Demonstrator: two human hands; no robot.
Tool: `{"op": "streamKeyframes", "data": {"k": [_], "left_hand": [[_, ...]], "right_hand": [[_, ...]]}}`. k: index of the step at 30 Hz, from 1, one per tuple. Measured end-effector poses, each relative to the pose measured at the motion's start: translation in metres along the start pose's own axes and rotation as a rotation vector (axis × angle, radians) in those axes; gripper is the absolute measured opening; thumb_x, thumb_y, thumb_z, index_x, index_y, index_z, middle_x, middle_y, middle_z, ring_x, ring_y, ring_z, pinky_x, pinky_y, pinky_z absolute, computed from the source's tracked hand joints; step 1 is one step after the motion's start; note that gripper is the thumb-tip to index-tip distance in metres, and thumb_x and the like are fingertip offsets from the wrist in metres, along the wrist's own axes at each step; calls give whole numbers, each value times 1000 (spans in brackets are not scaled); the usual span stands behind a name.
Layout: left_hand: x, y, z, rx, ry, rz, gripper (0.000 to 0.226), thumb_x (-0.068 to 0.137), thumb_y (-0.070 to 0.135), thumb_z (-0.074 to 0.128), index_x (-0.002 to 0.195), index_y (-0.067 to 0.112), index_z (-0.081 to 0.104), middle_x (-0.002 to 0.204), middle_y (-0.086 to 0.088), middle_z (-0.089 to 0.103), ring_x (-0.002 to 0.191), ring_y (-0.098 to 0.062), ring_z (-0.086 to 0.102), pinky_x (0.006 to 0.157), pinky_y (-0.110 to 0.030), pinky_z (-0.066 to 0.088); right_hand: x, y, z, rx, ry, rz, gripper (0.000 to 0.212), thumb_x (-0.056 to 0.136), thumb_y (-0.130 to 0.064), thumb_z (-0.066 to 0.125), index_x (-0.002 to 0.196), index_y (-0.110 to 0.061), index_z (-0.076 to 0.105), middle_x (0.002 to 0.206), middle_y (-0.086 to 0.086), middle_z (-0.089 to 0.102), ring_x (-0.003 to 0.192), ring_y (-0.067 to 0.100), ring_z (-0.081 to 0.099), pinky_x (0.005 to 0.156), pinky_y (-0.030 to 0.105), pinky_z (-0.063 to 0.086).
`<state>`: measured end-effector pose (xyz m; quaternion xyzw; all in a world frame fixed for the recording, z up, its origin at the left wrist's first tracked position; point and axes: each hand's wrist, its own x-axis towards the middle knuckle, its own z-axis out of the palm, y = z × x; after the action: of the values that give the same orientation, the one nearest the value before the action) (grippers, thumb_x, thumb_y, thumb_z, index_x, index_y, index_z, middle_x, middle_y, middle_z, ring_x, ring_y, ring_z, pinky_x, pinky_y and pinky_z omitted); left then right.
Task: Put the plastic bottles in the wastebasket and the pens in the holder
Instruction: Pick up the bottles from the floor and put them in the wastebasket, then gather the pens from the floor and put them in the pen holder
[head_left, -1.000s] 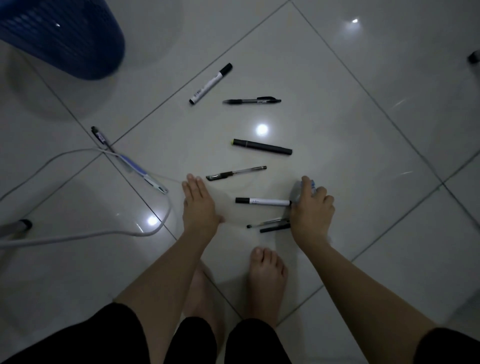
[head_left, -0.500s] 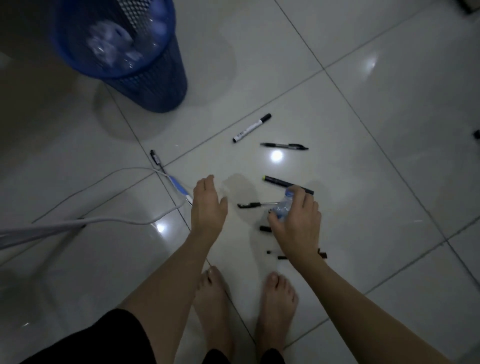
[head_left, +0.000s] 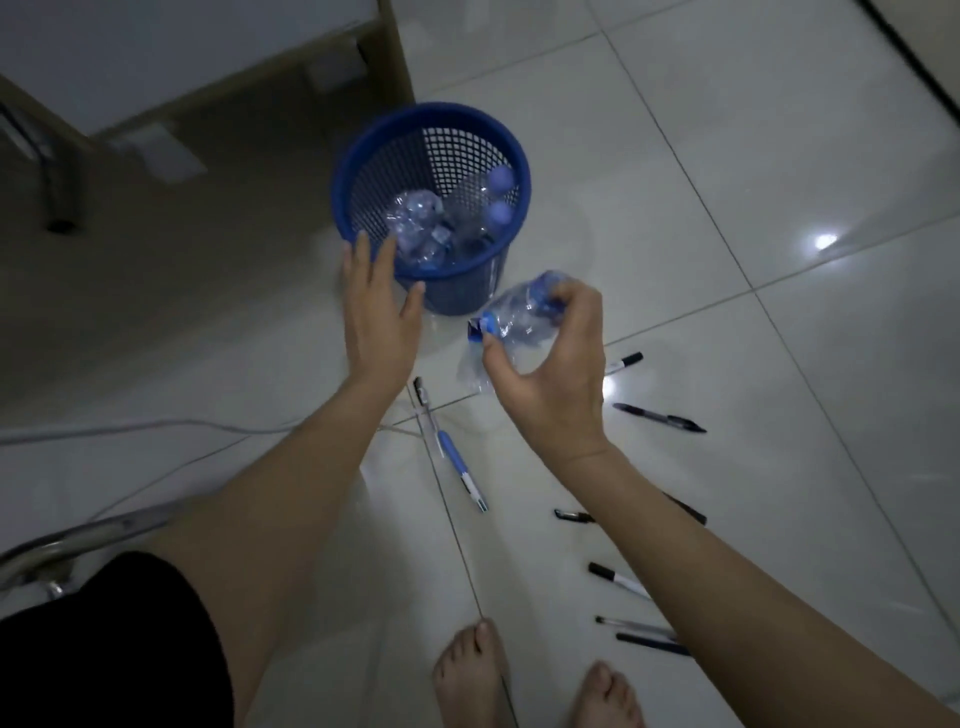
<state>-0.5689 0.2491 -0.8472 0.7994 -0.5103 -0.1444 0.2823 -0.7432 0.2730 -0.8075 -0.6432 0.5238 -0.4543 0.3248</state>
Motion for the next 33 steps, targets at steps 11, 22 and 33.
{"op": "streamKeyframes", "data": {"k": [11, 22, 33], "left_hand": [[49, -25, 9, 163, -296, 81, 28, 94, 17, 54, 117, 8, 67, 122, -15, 63, 137, -37, 31, 112, -37, 29], [51, -30, 14, 72, -293, 90, 27, 91, 15, 57, 113, 4, 68, 124, -19, 58, 139, -27, 31, 110, -32, 32], [4, -17, 22, -33, 124, 15, 26, 88, 5, 56, 114, 4, 57, 134, -16, 44, 124, -21, 43, 103, -24, 37]], "right_hand": [[76, 1, 68, -181, -184, -120, 38, 86, -3, 65, 117, 11, 49, 142, 26, 41, 129, 34, 45, 103, 40, 46], [82, 58, 91, -639, -440, -44, 31, 101, -25, 39, 115, -4, 56, 160, 8, 17, 143, 27, 26, 106, 48, 36], [45, 62, 64, -317, -128, 5, 18, 94, -15, 50, 104, -5, 61, 133, 14, 51, 114, 26, 49, 82, 15, 32]]}}
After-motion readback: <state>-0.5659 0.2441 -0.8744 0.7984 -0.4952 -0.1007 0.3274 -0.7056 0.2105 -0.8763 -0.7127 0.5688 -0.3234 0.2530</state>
